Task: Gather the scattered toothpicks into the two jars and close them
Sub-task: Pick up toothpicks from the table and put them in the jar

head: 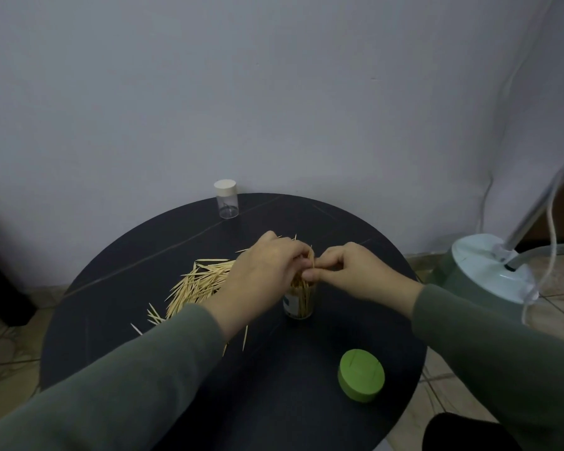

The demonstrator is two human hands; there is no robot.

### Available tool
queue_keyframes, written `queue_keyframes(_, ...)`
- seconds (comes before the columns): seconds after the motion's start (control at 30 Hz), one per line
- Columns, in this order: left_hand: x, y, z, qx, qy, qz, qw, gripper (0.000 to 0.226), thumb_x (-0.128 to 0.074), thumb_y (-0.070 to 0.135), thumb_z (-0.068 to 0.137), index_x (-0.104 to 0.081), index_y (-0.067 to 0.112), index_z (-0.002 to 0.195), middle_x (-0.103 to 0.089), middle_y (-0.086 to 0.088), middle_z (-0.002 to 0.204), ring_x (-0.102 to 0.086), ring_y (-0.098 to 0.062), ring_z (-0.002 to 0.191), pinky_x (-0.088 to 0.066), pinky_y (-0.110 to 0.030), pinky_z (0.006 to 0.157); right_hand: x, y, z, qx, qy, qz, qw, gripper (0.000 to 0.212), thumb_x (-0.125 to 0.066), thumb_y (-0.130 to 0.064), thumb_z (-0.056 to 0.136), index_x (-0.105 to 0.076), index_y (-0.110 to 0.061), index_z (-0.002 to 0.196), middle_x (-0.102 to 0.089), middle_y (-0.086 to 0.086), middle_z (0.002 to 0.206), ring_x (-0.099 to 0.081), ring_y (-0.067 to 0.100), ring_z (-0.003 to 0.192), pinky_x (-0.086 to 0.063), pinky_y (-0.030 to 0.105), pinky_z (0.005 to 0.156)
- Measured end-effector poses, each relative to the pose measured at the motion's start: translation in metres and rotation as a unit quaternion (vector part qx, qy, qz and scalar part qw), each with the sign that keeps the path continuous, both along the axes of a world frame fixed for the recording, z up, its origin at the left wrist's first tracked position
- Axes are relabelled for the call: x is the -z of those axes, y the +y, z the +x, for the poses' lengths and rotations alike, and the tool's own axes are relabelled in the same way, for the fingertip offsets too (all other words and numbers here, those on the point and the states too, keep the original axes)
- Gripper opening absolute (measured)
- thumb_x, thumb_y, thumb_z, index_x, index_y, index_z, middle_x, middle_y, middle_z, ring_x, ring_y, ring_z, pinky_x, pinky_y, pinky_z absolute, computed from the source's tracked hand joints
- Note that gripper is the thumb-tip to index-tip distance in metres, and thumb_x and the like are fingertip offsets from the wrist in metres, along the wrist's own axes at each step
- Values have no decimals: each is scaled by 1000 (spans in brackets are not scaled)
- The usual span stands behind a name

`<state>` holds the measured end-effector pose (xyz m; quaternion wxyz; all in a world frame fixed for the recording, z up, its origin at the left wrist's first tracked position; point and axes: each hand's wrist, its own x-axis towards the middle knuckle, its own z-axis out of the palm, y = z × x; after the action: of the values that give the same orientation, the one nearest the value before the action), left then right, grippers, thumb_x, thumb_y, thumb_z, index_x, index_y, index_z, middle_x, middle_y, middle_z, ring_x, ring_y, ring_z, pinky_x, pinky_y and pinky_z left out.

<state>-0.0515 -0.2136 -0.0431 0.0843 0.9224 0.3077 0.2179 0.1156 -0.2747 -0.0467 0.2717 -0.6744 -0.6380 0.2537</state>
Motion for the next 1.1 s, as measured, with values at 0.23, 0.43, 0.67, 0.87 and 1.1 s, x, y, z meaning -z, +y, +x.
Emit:
queue_keyframes(0.23, -8, 5, -1, 8, 56, 78, 995, 24, -42, 39, 99, -60, 31, 113, -46, 17, 92, -33, -3, 91, -32, -21, 71, -8, -4, 5, -13, -26, 34, 999, 34, -76, -46, 71, -73, -35, 103, -62, -28, 64, -53, -14, 65, -35, 8, 60)
queue_keyframes(0.43, -12, 7, -3, 27, 113, 53, 992, 24, -40, 34, 101, -57, 30, 118, -55, 13, 107, -32, -4, 91, -34, -22, 74, -8, -1, 0, -27, -103, -37, 994, 57, -71, -71, 56, -68, -40, 103, -64, -21, 94, -52, -2, 98, -34, 44, 106)
queue_keyframes(0.67, -2, 11, -4, 39, 37, -47, 997, 38, -42, 43, 98, -41, 38, 135, -55, 11, 114, -40, -1, 97, -37, -23, 78, -8, 0, -9, -27, -213, -22, 976, 45, -65, -69, 69, -63, -35, 97, -60, -13, 101, -51, 8, 101, -27, 37, 100)
queue_keyframes(0.87, -10, 29, -30, 66, 58, -92, 992, 56, -63, 52, 84, -40, 42, 134, -53, 21, 96, -48, 6, 85, -37, -17, 76, -9, 1, -10, -21, -223, -22, 974, 61, -60, -75, 67, -69, -30, 107, -61, -11, 101, -52, 8, 97, -29, 40, 99)
queue_keyframes(1.1, -10, 24, -25, 44, -29, -124, 991, 10, -69, 33, 85, -68, 40, 92, -65, 20, 85, -58, 2, 82, -45, -13, 72, -11, 0, -11, -27, -217, -28, 975, 56, -61, -71, 70, -67, -35, 112, -63, -13, 100, -52, 7, 99, -29, 40, 101)
